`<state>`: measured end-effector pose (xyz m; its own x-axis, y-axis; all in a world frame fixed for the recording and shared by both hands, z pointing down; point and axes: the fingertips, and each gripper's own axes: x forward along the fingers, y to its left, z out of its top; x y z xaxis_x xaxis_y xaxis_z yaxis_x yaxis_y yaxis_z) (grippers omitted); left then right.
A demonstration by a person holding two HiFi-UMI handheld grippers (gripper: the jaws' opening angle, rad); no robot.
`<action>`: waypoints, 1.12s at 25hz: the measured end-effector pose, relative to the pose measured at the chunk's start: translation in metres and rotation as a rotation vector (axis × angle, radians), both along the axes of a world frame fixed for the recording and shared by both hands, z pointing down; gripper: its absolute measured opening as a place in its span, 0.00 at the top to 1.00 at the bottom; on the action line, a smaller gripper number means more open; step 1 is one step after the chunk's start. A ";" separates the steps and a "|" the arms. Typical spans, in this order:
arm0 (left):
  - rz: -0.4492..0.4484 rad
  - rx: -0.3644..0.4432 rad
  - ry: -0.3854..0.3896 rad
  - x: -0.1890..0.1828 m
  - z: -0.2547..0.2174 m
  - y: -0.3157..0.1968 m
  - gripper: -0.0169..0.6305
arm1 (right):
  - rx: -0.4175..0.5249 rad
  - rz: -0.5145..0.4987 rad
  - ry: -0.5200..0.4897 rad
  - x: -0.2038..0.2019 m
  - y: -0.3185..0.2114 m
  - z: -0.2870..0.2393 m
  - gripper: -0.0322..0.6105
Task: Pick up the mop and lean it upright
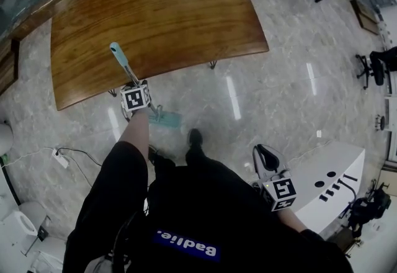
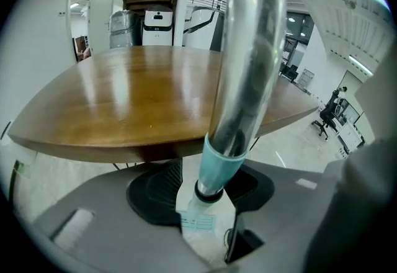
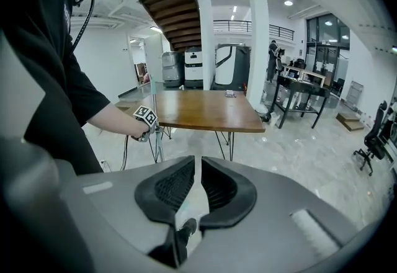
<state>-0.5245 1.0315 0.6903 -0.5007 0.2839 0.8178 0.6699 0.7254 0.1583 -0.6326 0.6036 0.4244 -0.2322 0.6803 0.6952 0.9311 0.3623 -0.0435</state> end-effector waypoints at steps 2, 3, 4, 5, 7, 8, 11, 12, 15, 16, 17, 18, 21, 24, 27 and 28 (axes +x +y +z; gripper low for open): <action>-0.001 0.012 0.011 -0.002 0.004 0.000 0.59 | -0.001 0.004 0.001 -0.003 -0.001 0.001 0.89; 0.004 0.017 0.020 -0.002 0.006 -0.001 0.54 | -0.003 0.004 0.003 -0.004 -0.001 0.001 0.88; 0.007 0.022 0.027 -0.003 0.008 -0.003 0.51 | -0.004 0.005 0.005 -0.005 -0.001 0.000 0.89; 0.010 0.028 0.033 -0.003 0.009 -0.004 0.51 | -0.006 0.004 0.007 -0.005 -0.001 0.000 0.88; 0.017 0.043 0.039 -0.006 0.013 -0.006 0.48 | -0.006 0.003 0.008 -0.008 -0.002 0.000 0.88; 0.022 0.051 0.042 -0.007 0.015 -0.007 0.46 | -0.006 0.003 0.009 -0.009 -0.002 0.001 0.88; 0.037 0.075 0.058 -0.011 0.021 -0.014 0.42 | -0.002 0.003 0.015 -0.011 -0.004 0.003 0.88; 0.038 0.085 0.060 -0.011 0.024 -0.016 0.41 | -0.001 0.003 0.018 -0.011 -0.005 0.003 0.88; 0.030 0.119 0.049 -0.014 0.032 -0.023 0.35 | 0.004 0.007 0.022 -0.014 -0.008 0.005 0.88; 0.032 0.123 0.048 -0.016 0.034 -0.025 0.35 | 0.006 0.009 0.022 -0.015 -0.009 0.006 0.88; 0.036 0.124 0.048 -0.017 0.034 -0.027 0.35 | 0.007 0.010 0.024 -0.015 -0.010 0.006 0.88; 0.042 0.123 0.049 -0.018 0.035 -0.029 0.35 | 0.008 0.010 0.025 -0.015 -0.011 0.007 0.88; 0.058 0.123 0.051 -0.022 0.035 -0.034 0.35 | 0.010 0.005 0.026 -0.016 -0.012 0.008 0.88; 0.071 0.128 0.051 -0.025 0.037 -0.038 0.34 | 0.009 0.001 0.030 -0.016 -0.012 0.010 0.88; 0.083 0.131 0.049 -0.026 0.036 -0.041 0.34 | 0.009 0.001 0.034 -0.015 -0.013 0.009 0.88; 0.089 0.131 0.051 -0.027 0.036 -0.042 0.34 | 0.010 0.002 0.034 -0.015 -0.014 0.009 0.88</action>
